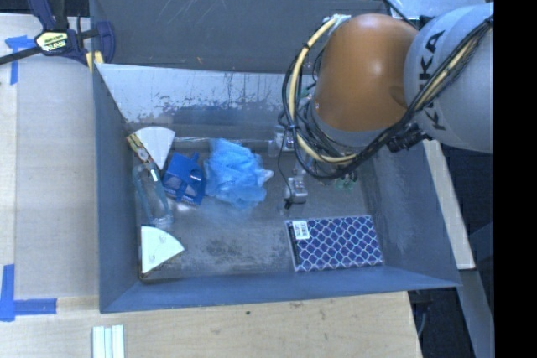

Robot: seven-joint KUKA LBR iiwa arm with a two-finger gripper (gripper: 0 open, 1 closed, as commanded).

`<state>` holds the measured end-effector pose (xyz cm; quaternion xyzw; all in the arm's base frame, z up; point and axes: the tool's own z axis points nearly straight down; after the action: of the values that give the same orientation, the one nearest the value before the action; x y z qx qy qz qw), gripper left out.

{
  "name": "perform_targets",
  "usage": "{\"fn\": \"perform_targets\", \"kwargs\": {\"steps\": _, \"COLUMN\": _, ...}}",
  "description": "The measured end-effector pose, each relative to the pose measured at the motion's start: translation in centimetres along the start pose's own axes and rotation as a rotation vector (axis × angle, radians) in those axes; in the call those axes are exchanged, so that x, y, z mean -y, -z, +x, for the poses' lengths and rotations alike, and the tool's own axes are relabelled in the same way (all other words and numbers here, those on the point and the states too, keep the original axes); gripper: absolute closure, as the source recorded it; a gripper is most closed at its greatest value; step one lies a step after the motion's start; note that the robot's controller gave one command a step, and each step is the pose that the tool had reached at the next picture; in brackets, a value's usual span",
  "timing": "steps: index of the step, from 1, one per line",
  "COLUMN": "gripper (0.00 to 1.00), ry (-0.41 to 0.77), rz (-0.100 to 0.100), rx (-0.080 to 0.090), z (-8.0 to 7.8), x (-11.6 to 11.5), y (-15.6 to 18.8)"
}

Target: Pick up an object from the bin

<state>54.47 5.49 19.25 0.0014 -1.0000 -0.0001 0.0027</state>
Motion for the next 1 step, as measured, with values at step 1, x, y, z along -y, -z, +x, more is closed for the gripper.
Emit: {"fn": "perform_targets", "kwargs": {"steps": 1, "gripper": 0.00, "ry": -0.002, "rz": 0.000, "rx": 0.009, "z": -0.16, "x": 0.05, "y": 0.49}}
